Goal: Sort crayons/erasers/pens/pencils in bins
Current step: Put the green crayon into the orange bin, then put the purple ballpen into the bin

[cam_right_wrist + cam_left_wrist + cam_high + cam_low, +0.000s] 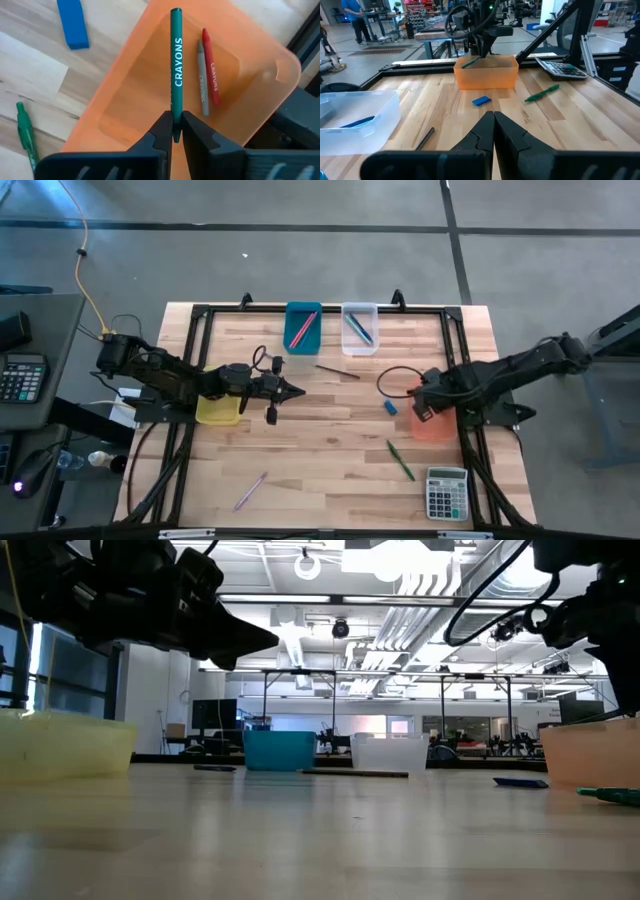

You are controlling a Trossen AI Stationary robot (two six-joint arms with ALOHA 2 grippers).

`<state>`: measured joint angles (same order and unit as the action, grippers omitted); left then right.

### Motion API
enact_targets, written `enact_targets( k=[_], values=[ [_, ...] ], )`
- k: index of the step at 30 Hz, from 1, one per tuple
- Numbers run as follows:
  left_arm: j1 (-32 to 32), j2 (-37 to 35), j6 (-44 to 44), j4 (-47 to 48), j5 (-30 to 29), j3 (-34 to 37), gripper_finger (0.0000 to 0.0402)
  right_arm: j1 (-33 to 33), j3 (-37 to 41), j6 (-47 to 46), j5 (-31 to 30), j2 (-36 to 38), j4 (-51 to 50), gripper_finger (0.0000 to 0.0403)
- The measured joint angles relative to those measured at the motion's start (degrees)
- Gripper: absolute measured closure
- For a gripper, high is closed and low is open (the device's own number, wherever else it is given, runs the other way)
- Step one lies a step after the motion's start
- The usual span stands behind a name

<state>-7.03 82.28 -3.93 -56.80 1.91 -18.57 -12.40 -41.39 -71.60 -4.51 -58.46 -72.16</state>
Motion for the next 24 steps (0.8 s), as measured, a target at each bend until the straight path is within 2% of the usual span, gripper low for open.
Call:
enact_targets(
  k=[11, 19, 24],
  values=[
    [0.00, 0.00, 0.74, -0.02, -0.20, 0.00, 0.0401, 4.54, 0.00, 4.71, -1.29, -0.02, -0.46, 0.0343],
    [0.00, 0.00, 0.72, 0.00, -2.80, 0.00, 0.0401, 4.93, -0.41, 7.52, -1.31, -0.04, -1.52, 0.0304],
    [0.02, 0.00, -0.14, -0.02, -3.38, 0.00, 0.0401, 4.49, -3.39, 7.66, -2.88, -0.04, -4.41, 0.0296]
  ],
)
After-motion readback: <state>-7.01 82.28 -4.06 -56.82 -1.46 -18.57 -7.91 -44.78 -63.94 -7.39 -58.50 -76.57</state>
